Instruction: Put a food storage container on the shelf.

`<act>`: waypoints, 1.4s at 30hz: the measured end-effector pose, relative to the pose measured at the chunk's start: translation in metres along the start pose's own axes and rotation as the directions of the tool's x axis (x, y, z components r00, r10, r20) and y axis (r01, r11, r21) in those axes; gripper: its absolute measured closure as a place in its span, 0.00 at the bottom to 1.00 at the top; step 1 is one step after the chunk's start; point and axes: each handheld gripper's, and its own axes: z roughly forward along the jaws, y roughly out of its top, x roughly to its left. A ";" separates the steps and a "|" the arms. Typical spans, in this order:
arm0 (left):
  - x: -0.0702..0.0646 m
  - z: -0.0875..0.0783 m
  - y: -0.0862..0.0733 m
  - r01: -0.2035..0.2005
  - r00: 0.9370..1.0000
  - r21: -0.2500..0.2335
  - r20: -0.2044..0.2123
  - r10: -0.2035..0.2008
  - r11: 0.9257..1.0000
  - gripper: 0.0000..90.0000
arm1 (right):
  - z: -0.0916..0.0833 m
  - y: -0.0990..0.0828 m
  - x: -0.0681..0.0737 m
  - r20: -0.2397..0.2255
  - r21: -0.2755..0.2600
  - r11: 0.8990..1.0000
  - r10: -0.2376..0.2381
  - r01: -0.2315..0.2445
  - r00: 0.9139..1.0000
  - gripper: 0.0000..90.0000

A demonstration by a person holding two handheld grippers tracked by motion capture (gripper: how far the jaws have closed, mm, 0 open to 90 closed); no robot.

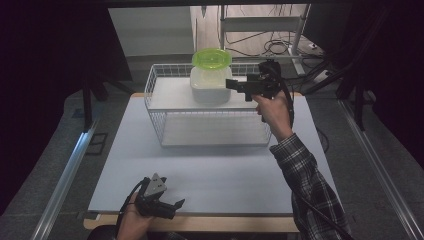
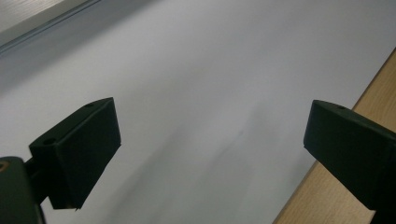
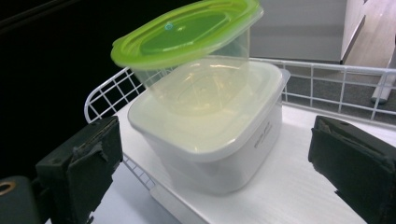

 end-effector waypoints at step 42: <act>0.001 -0.001 0.000 -0.003 1.000 -0.012 0.010 0.003 1.000 0.04 | -0.023 -0.074 0.014 -0.029 0.027 0.994 -0.101 0.102 0.994 0.03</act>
